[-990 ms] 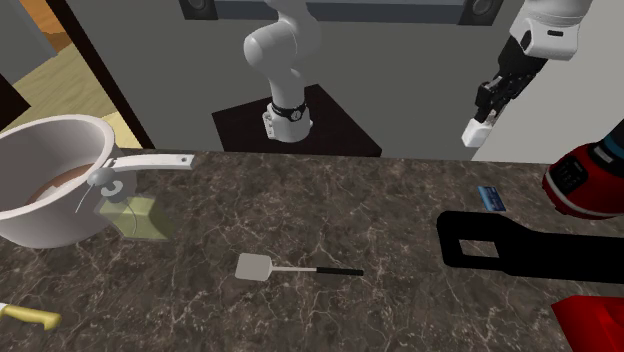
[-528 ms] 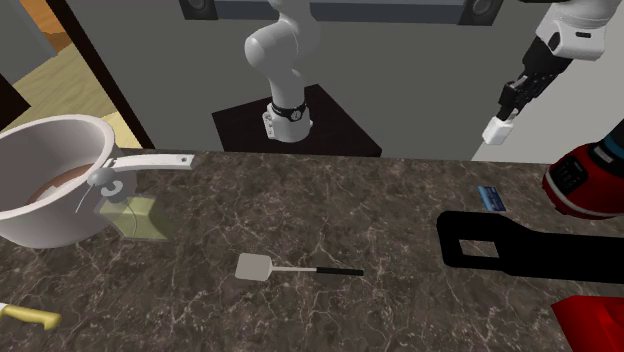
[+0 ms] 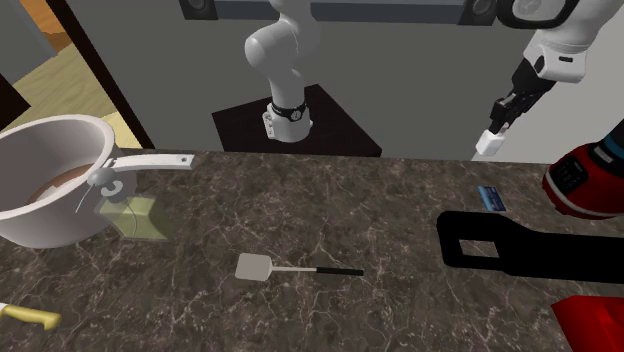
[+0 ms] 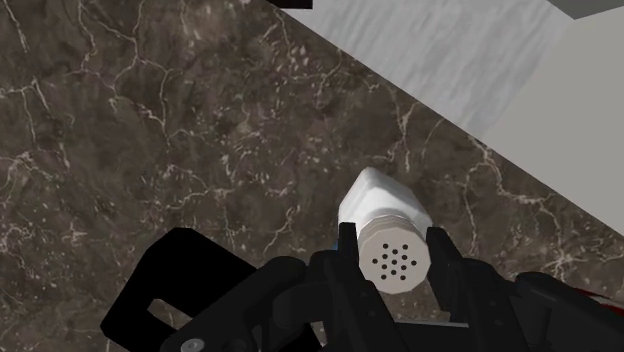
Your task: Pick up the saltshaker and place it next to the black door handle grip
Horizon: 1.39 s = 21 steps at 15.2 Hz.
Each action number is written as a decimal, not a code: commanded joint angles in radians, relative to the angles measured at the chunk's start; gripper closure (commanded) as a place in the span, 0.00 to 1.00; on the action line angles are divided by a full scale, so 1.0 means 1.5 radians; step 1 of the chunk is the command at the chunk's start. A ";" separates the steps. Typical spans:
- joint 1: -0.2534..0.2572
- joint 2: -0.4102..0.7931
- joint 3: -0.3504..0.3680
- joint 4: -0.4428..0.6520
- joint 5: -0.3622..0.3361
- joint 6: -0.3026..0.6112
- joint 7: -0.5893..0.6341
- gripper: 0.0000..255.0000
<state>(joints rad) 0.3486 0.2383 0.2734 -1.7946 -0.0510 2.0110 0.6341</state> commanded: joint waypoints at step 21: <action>0.006 0.076 -0.010 -0.077 -0.026 0.151 0.015 1.00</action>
<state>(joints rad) 0.3584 0.3512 0.2594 -1.9102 -0.0901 2.2355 0.6563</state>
